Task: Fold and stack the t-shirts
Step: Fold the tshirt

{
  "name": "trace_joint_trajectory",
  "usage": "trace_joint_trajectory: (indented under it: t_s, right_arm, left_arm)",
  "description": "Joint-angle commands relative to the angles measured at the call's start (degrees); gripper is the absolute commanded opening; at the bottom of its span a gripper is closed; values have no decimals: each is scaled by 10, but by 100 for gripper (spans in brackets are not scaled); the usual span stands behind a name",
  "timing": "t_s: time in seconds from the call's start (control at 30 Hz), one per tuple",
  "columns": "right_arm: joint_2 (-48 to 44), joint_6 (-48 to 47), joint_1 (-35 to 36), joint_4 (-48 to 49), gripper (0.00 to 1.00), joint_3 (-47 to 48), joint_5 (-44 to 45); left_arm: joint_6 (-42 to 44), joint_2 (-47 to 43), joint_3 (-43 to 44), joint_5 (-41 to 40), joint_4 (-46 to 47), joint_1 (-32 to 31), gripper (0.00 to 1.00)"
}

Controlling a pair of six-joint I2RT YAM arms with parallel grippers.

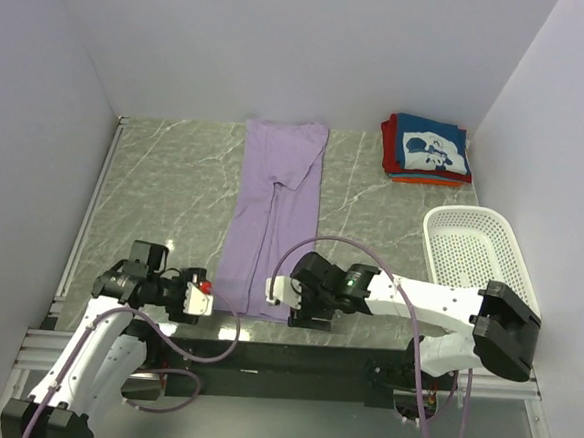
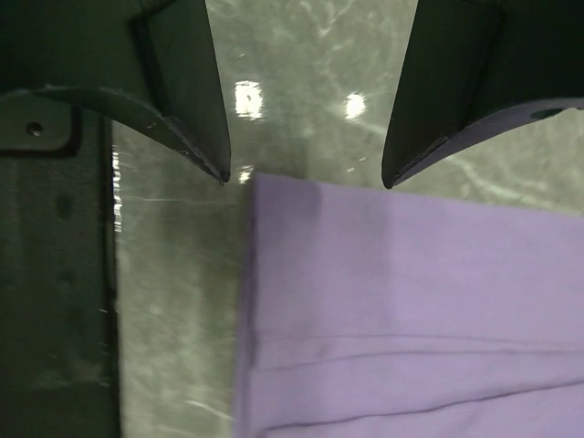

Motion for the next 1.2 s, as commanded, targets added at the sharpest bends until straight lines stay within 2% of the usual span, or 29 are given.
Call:
trace_joint_trajectory:
  t_s: [0.0,0.13,0.3,0.43,0.63,0.73,0.97,1.1,1.17]
  right_arm:
    - [0,-5,19,90,75,-13,29]
    - [10,-3,42,101,68,-23,29]
    - [22,6,74,104,61,-37,19]
    - [51,7,78,114,61,-43,22]
    - [94,14,79,112,54,-37,32]
    - [105,17,79,107,44,-39,21]
    - [110,17,79,97,30,-47,15]
    - [109,15,78,99,24,-54,15]
    - [110,15,79,100,16,-57,18]
  left_arm:
    - [71,-6,-21,3,-13,-22,72]
    - [72,3,-32,-18,10,-35,72]
    - [75,23,-36,-28,21,-43,66]
    - [67,32,-42,-29,37,-54,65]
    - [52,55,-39,-33,52,-88,62]
    - [44,65,-44,-50,69,-112,60]
    - [-33,130,-37,-111,127,-201,54]
    - [-56,163,-29,-132,140,-227,49]
    - [-71,172,-29,-143,148,-243,46]
